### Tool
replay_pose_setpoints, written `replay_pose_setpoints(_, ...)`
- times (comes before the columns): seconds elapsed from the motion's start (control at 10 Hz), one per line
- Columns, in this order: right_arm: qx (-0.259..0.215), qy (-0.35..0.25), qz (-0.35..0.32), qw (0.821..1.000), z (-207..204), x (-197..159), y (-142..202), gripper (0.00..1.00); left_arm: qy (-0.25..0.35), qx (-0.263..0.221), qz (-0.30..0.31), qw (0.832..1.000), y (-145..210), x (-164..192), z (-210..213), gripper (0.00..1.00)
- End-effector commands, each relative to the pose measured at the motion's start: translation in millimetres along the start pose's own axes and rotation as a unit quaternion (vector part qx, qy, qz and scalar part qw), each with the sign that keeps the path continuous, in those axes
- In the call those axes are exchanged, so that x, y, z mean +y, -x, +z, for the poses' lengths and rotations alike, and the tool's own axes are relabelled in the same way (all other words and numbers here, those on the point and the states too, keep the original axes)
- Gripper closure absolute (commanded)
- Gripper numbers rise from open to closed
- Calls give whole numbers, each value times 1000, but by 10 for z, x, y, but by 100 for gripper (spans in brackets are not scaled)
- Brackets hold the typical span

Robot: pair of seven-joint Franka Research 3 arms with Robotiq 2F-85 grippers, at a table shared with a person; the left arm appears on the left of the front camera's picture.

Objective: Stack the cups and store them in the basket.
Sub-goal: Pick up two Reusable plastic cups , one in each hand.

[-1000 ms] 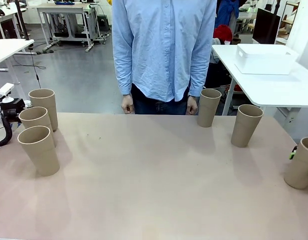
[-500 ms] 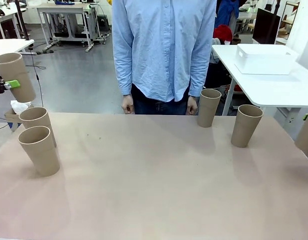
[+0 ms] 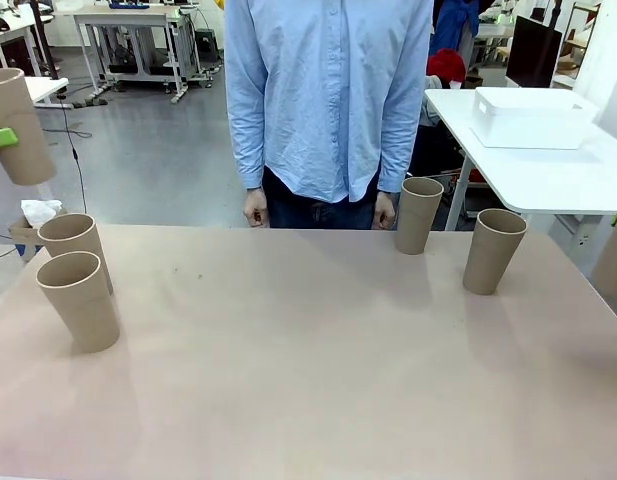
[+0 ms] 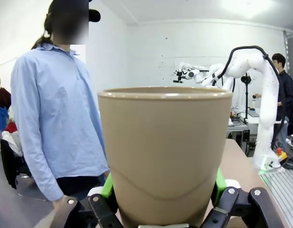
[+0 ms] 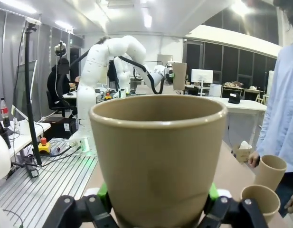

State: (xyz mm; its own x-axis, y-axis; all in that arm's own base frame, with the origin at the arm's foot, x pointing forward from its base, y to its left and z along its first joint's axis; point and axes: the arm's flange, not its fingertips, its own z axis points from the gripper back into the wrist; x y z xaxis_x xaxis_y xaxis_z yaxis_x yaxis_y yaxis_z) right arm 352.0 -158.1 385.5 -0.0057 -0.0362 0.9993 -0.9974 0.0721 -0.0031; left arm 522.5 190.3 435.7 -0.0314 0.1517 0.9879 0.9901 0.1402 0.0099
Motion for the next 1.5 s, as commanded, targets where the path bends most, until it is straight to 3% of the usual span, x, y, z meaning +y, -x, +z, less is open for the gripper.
replay_pose_setpoints(0.0, 1, 13, -26, 1000, -229, 29, 10, 15, -21, 20, 28, 999, 147, -386, -296, 14)
replay_pose_setpoints(0.2, 3, 1, -5, 1000, -100, 51, 24, 15, 7, 43, 11, 999, 364, -775, -588, 14)
replay_pose_setpoints(0.3, 3, 1, -5, 1000, -100, 51, 24, 15, -10, 19, 25, 999, 195, -327, -287, 14)
replay_pose_setpoints(0.7, 4, 3, -9, 1000, -125, 73, 69, 15, -9, 32, 22, 999, 288, -434, -364, 14)
replay_pose_setpoints(0.9, 9, 30, 10, 999, -682, 247, -91, 15, -20, -11, 8, 1000, 283, -764, -747, 14)
replay_pose_setpoints(1.4, 16, 68, -3, 998, -1527, 545, -192, 15, -28, -17, -5, 999, 542, -1631, -1414, 14)
